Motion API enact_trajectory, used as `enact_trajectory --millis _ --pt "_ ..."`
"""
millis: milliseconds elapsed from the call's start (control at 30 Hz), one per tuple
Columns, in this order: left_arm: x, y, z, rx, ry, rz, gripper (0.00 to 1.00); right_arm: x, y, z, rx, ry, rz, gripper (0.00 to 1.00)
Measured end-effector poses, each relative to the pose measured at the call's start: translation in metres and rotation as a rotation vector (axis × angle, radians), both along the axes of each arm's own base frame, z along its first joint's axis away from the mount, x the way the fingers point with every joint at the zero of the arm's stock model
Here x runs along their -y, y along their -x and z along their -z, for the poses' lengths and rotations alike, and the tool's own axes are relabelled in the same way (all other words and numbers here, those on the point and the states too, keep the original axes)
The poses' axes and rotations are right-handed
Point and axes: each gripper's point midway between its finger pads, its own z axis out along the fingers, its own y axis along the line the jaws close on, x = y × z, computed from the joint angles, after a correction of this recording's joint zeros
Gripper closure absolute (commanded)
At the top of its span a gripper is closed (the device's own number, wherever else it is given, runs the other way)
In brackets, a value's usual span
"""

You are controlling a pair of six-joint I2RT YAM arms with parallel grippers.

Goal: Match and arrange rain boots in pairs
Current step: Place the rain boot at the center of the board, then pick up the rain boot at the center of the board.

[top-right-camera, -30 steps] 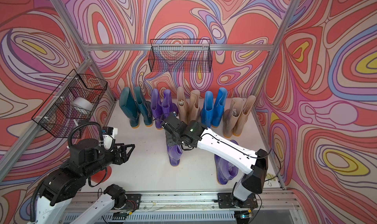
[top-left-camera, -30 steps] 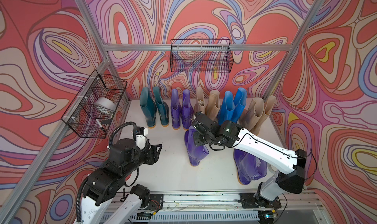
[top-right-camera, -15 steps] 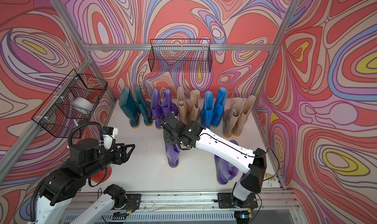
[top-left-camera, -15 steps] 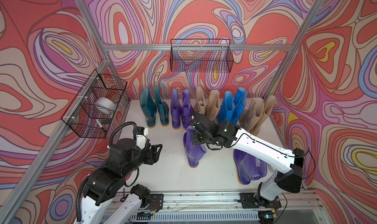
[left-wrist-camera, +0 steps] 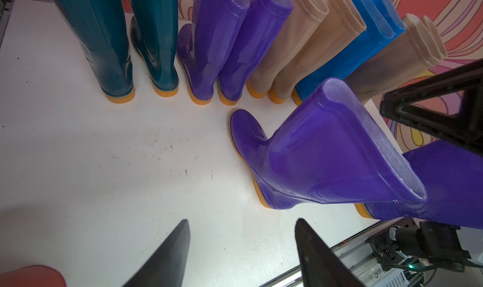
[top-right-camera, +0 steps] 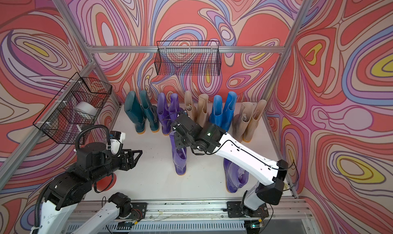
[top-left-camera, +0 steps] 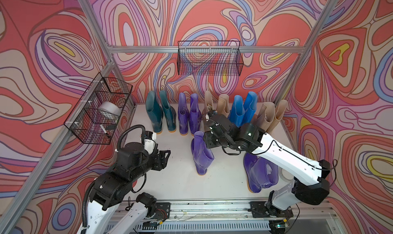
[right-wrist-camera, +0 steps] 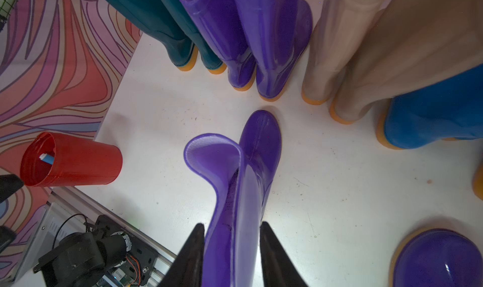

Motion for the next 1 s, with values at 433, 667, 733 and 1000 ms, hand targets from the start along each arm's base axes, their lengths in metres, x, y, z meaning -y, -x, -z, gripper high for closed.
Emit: enact_trajectory --millis 433,667,733,1000 --pt "0.007 -0.01 -0.006 0.005 0.009 0.01 0.34 0.171 0.07 -0.036 -0.022 -0.002 0.341 0.48" --pt "0.013 -0.02 -0.006 0.01 0.007 0.025 0.34 0.219 0.097 0.018 -0.125 0.041 0.511 0.45" --pt "0.015 -0.022 -0.007 0.013 0.006 0.031 0.34 0.224 0.098 0.024 -0.13 0.047 0.545 0.44" --pt "0.028 -0.031 0.011 -0.025 0.016 0.069 0.34 0.233 0.091 0.018 -0.081 0.017 0.633 0.37"
